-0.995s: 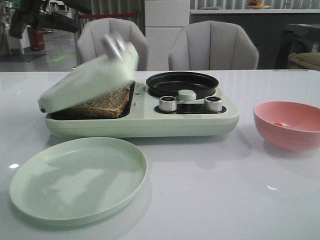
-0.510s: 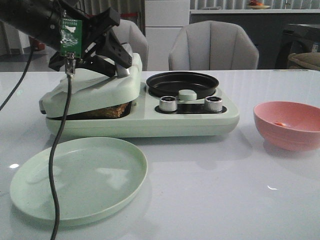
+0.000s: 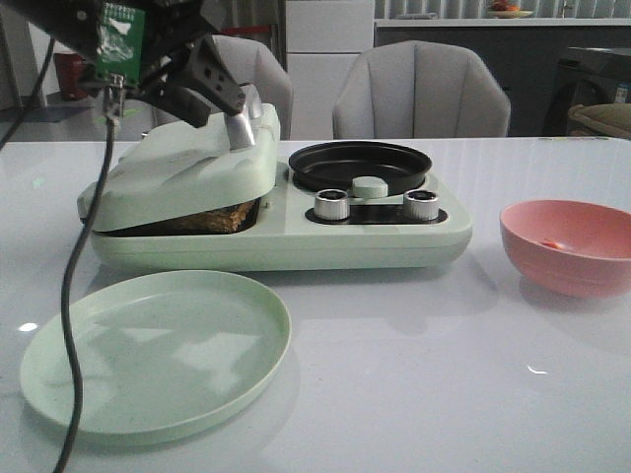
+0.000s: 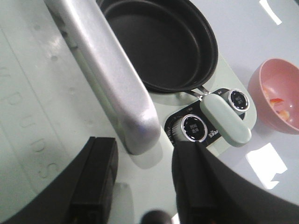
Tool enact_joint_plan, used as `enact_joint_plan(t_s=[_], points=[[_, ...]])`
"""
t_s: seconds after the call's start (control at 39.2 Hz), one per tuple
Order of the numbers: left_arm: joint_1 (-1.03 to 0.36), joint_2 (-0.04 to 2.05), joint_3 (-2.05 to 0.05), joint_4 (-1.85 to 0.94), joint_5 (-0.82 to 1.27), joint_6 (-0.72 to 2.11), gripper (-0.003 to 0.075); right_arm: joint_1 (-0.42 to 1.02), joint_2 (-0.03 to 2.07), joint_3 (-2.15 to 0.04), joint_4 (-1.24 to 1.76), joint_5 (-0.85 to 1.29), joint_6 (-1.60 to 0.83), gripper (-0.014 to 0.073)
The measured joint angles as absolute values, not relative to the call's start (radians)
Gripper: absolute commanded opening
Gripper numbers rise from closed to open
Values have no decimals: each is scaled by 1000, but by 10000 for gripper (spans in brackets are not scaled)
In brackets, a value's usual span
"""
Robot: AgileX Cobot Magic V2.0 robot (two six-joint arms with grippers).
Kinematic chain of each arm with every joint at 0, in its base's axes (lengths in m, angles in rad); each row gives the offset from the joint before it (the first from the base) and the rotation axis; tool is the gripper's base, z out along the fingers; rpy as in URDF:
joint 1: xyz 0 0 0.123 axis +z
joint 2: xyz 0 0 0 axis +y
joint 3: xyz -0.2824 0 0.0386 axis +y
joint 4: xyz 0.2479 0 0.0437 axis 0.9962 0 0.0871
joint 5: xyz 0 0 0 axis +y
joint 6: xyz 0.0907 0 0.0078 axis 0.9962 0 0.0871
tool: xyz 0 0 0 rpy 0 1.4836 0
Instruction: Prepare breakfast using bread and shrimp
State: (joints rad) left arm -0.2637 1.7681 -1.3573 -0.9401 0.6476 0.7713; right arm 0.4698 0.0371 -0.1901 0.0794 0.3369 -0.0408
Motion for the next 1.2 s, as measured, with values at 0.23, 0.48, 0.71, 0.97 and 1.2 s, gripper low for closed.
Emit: enact_joint_plan(t_s=[0.23, 0.48, 0.71, 0.97, 1.2], points=[[-264, 1633, -1462, -416, 735, 425, 329, 470, 37, -190, 79, 337, -41, 461], [-264, 1470, -1481, 107, 849, 92, 328, 470, 37, -190, 79, 337, -41, 461], [-264, 1273, -1402, 135, 832, 35, 328, 470, 37, -190, 79, 337, -41, 461], [-264, 1003, -1175, 76, 708, 31, 328, 470, 37, -190, 79, 337, -41, 461], [-264, 782, -950, 57, 620, 31, 328, 470, 37, -190, 79, 337, -41, 461]])
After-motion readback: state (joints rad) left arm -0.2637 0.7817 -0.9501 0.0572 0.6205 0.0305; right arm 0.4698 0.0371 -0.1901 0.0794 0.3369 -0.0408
